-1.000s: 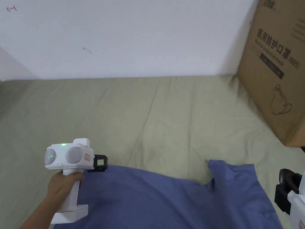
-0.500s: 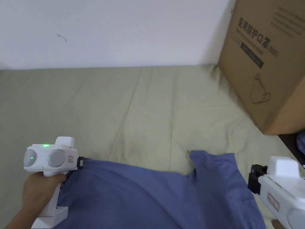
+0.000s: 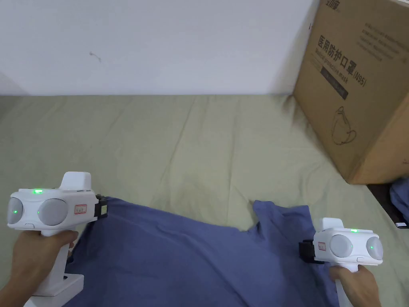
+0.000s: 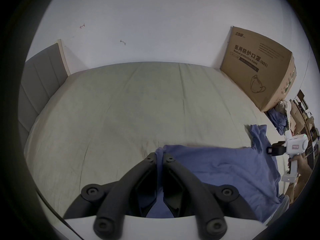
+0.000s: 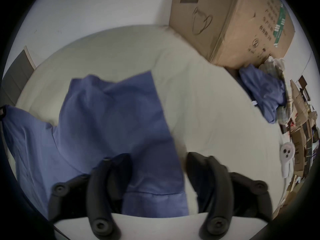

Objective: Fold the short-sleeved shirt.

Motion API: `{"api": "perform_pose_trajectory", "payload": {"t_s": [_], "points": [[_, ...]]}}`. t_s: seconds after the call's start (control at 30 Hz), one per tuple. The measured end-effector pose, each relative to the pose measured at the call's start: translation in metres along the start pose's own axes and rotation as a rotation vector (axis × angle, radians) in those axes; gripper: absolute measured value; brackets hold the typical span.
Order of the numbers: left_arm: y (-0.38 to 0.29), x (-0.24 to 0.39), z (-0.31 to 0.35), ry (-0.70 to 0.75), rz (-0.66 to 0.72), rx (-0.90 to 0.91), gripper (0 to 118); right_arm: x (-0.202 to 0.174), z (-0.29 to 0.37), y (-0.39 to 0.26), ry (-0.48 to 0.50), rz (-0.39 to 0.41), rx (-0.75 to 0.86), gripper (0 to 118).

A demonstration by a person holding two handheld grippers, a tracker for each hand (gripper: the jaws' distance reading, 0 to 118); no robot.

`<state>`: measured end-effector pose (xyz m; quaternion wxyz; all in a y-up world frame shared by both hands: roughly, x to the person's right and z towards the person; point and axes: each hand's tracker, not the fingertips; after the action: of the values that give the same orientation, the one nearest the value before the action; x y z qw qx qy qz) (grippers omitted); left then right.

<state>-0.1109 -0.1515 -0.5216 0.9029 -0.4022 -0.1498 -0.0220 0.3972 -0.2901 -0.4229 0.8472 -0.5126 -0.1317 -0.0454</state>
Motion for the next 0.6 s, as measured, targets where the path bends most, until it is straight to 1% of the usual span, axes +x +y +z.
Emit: {"api": "perform_pose_trajectory", "payload": {"t_s": [0.03,0.07,0.1,0.13,0.17,0.2,0.27,0.3,0.33,0.43,0.5,0.53,0.6], "points": [[-0.002,0.001,0.003,0.005,0.002,0.001,2,-0.004,0.007,-0.001,0.002,-0.028,0.030,37],[-0.004,0.002,0.006,0.008,0.003,0.000,2,-0.007,0.012,-0.001,-0.008,-0.020,0.037,14],[-0.003,0.000,0.005,0.010,0.004,0.000,2,-0.009,0.014,-0.001,0.006,-0.002,0.043,1],[-0.005,0.000,0.008,0.014,0.006,-0.001,2,-0.012,0.021,-0.004,0.013,0.045,0.050,1],[-0.007,0.000,0.012,0.017,0.013,0.001,2,-0.016,0.029,-0.005,-0.022,0.059,0.068,1],[-0.009,-0.001,0.016,0.017,0.022,0.005,2,-0.017,0.036,-0.006,-0.024,0.084,0.098,1],[-0.012,-0.003,0.026,0.014,0.042,0.013,2,-0.013,0.053,-0.005,0.003,0.057,0.140,1],[-0.013,-0.003,0.031,0.015,0.047,0.016,2,-0.012,0.064,-0.003,0.017,0.056,0.169,1],[-0.014,-0.005,0.037,0.017,0.054,0.021,2,-0.011,0.079,-0.002,0.035,0.069,0.205,1],[-0.013,-0.011,0.058,0.023,0.081,0.055,2,-0.009,0.122,0.007,0.035,0.103,0.306,1],[-0.010,-0.016,0.075,0.022,0.096,0.087,2,-0.007,0.151,0.016,0.034,0.104,0.385,1],[-0.006,-0.018,0.085,0.019,0.105,0.105,2,-0.014,0.179,0.018,0.034,0.104,0.418,1],[0.003,-0.021,0.106,0.017,0.109,0.146,2,-0.017,0.210,0.028,0.044,0.110,0.503,1]]}}
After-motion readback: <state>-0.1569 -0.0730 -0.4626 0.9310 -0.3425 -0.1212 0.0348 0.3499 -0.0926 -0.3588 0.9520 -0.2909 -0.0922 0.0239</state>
